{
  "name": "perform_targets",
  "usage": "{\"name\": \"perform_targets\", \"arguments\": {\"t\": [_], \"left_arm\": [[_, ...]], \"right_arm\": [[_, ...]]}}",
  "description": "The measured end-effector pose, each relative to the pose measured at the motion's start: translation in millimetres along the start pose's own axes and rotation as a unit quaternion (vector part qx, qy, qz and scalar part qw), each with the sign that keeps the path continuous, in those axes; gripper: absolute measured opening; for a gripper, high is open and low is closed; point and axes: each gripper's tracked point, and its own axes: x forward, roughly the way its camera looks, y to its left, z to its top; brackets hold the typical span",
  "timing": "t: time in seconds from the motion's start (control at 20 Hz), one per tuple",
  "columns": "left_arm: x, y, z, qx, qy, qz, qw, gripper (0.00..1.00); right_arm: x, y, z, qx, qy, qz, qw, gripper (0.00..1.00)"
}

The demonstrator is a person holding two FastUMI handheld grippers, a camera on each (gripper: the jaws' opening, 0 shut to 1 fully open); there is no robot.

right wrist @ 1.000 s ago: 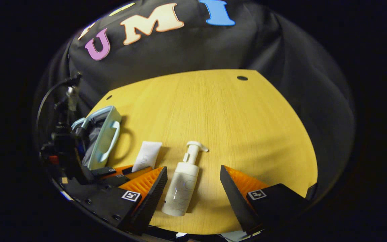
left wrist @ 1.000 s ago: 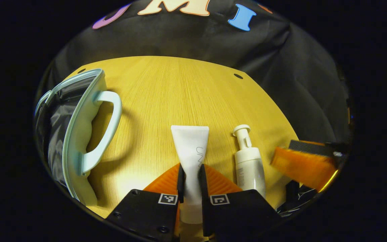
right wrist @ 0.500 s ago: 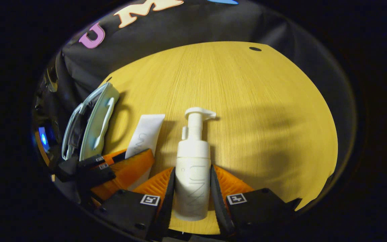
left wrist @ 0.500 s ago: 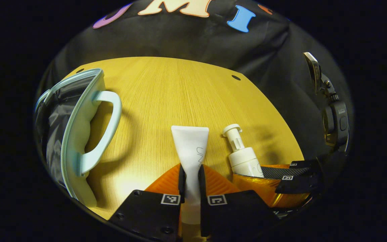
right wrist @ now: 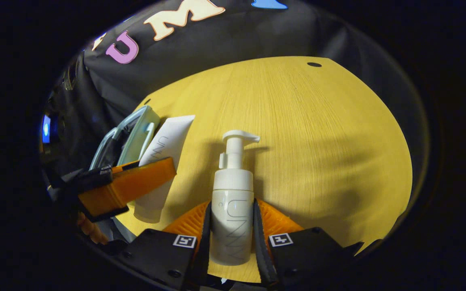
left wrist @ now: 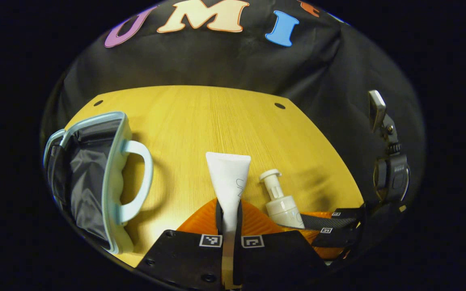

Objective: First open the suitcase, pack the skin care products into it, and then close the suitcase.

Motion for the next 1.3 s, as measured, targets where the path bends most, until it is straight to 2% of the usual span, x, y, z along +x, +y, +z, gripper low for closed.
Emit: {"name": "perform_targets", "arguments": {"t": [0.15,0.35,0.55,0.7,0.9,1.0,1.1,1.15,1.25,1.3], "left_arm": [[-25,24,34,-0.011,-0.030,0.012,0.999,0.03],[-52,100,50,-0.010,-0.037,0.054,0.998,0.02],[-54,194,18,-0.040,-0.001,0.094,0.995,0.03],[-45,242,-14,-0.057,0.043,0.110,0.991,0.03],[-30,266,-50,-0.083,0.078,0.101,0.988,0.03],[-27,269,-41,-0.081,0.052,0.090,0.991,0.06],[-30,268,-49,-0.089,0.068,0.080,0.991,0.14],[-31,269,-44,-0.090,0.060,0.076,0.991,0.22],[-44,268,-24,-0.088,0.030,0.064,0.994,0.26],[-53,266,-6,-0.087,0.011,0.054,0.995,0.34]], "right_arm": [[-4,-4,-3,0.007,0.002,-0.004,1.000,0.51],[-13,0,13,0.035,-0.025,-0.010,0.999,0.51],[-25,16,32,0.077,-0.054,-0.025,0.995,0.51],[-33,31,40,0.098,-0.067,-0.036,0.992,0.51],[-42,77,57,0.098,-0.079,-0.026,0.992,0.51],[-44,110,68,0.093,-0.086,-0.011,0.992,0.51],[-42,147,78,0.082,-0.087,0.009,0.993,0.50],[-38,167,82,0.073,-0.084,0.019,0.994,0.50],[-28,204,85,0.058,-0.077,0.037,0.995,0.50],[-22,226,83,0.048,-0.074,0.046,0.995,0.51]]}}
